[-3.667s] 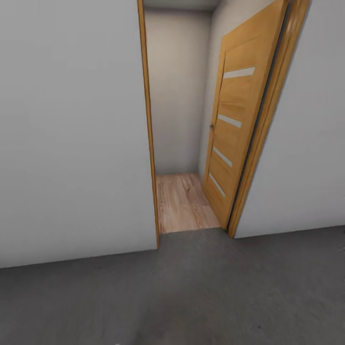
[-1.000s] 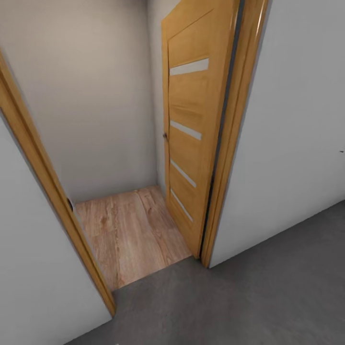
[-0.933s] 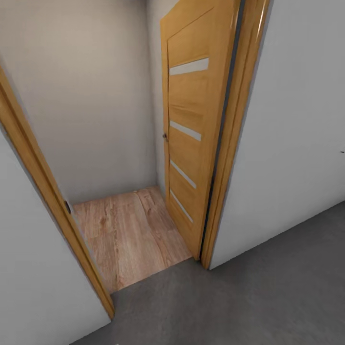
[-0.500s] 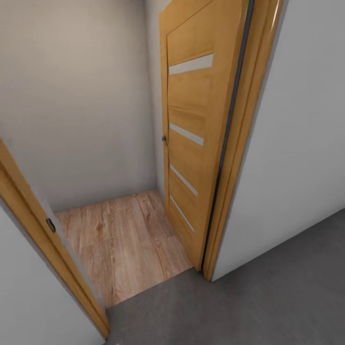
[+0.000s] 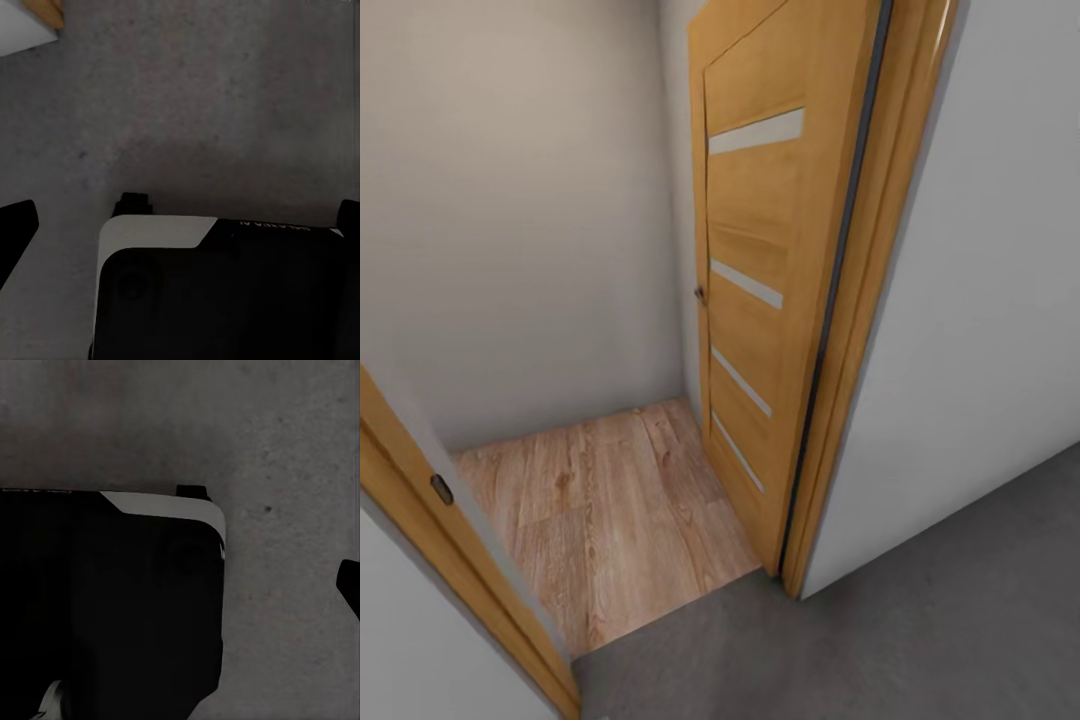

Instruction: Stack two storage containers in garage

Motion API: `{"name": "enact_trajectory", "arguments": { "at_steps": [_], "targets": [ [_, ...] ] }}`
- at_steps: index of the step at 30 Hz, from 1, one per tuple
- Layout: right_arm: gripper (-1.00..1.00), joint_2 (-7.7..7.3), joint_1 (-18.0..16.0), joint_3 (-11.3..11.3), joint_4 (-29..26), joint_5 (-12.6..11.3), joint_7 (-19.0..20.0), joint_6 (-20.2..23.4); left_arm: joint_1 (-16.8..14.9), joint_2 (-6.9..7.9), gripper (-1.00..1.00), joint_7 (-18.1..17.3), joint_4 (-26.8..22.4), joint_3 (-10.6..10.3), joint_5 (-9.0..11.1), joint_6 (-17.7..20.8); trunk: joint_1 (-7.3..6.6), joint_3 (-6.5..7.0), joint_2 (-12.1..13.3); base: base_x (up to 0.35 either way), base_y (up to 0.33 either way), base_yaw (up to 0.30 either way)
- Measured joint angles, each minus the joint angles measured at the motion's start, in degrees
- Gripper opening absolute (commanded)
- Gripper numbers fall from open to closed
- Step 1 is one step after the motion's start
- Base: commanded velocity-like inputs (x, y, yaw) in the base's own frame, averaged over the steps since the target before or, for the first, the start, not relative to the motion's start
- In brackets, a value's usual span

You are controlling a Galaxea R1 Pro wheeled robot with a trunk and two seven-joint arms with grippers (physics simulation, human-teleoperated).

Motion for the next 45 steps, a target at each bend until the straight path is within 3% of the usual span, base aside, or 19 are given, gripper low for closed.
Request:
{"name": "enact_trajectory", "arguments": {
  "at_steps": [17,30,45],
  "targets": [
    [1.00,0.18,0.01,0.01,0.00,0.02,-0.31,0.06,0.00,0.15,1.00,0.01,-0.03,0.00,0.05,-0.08,0.00,0.00,0.00,0.151,-0.207,0.009],
    [1.00,0.10,0.00,-0.01,0.00,0.02,-0.42,0.03,0.01,0.19,1.00,0.05,-0.03,0.00,0.13,-0.10,0.00,0.00,0.00,0.034,-0.008,0.244],
    [1.00,0.10,0.00,-0.01,0.00,0.02,-0.42,0.03,0.01,0.19,1.00,0.05,-0.03,-0.07,0.06,-0.10,-0.02,0.00,-0.01,0.304,0.000,0.267]
  ]
}}
